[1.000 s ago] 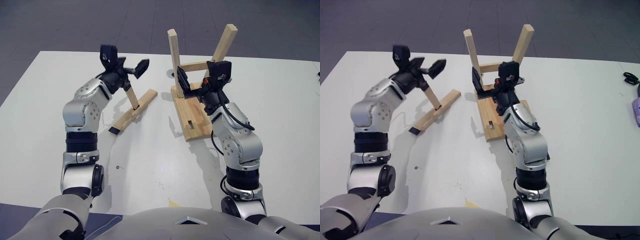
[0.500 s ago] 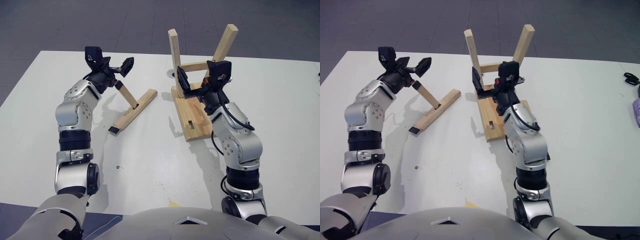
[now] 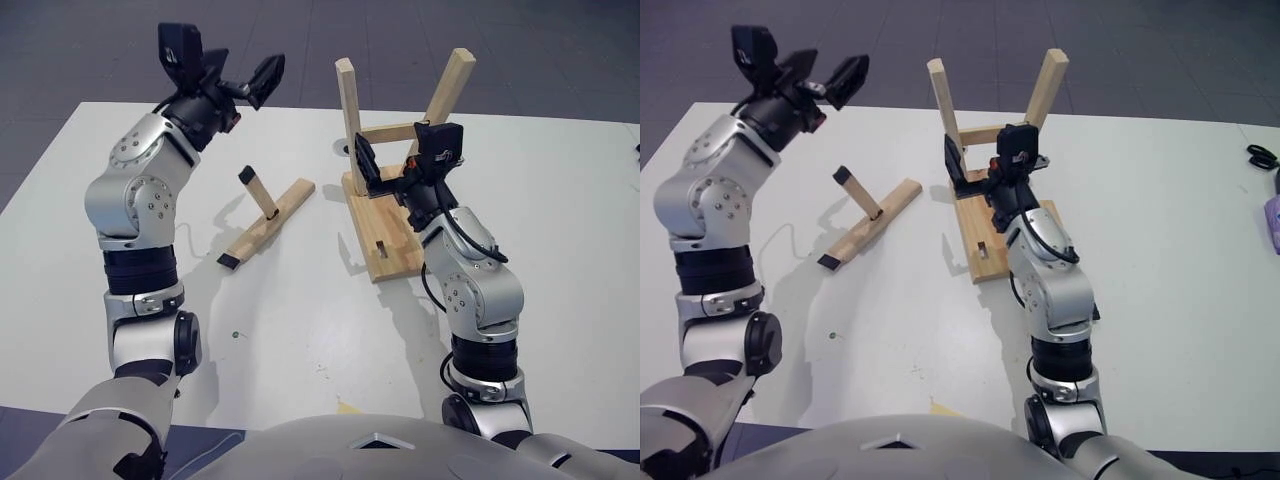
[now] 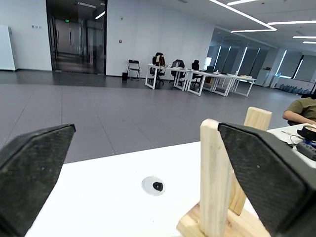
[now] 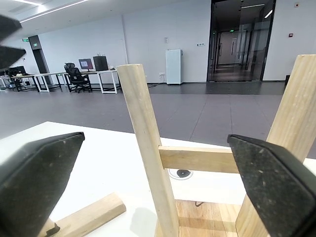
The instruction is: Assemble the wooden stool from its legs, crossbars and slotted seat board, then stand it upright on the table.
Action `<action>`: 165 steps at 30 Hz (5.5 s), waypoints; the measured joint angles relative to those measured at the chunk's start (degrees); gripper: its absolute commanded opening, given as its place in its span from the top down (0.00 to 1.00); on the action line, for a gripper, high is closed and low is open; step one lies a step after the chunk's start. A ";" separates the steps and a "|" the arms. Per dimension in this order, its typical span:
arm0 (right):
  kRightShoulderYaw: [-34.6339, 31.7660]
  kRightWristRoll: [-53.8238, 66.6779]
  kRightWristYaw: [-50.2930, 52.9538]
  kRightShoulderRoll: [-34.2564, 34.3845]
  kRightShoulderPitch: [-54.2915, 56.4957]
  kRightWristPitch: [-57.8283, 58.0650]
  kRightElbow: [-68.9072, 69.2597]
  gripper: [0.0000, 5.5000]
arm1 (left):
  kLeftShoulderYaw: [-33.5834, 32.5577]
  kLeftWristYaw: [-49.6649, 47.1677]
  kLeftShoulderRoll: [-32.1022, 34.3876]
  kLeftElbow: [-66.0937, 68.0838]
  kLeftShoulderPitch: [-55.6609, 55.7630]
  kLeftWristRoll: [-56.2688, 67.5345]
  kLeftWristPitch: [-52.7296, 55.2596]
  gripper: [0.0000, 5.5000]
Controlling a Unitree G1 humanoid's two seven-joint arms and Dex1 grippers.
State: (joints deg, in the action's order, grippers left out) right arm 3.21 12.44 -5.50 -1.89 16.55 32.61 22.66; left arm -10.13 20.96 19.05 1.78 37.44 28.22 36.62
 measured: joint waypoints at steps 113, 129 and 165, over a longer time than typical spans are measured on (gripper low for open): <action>0.11 -1.00 -0.15 -0.84 -5.36 0.67 3.15 0.02 | -0.06 -2.14 9.87 4.86 -21.85 -16.85 -8.80 0.62; -23.98 61.53 6.07 0.91 22.21 7.69 -5.32 0.02 | 11.76 15.60 11.35 -16.82 0.06 -13.28 -18.57 0.62; -22.62 68.68 8.63 -4.19 18.57 2.77 -7.74 0.81 | 18.21 18.17 9.73 -23.36 -6.38 -14.74 -15.47 0.62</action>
State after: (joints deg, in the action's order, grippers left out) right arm -19.42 81.13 3.13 -6.08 35.12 35.38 14.92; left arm 8.08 39.12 28.78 -21.58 31.06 13.48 21.15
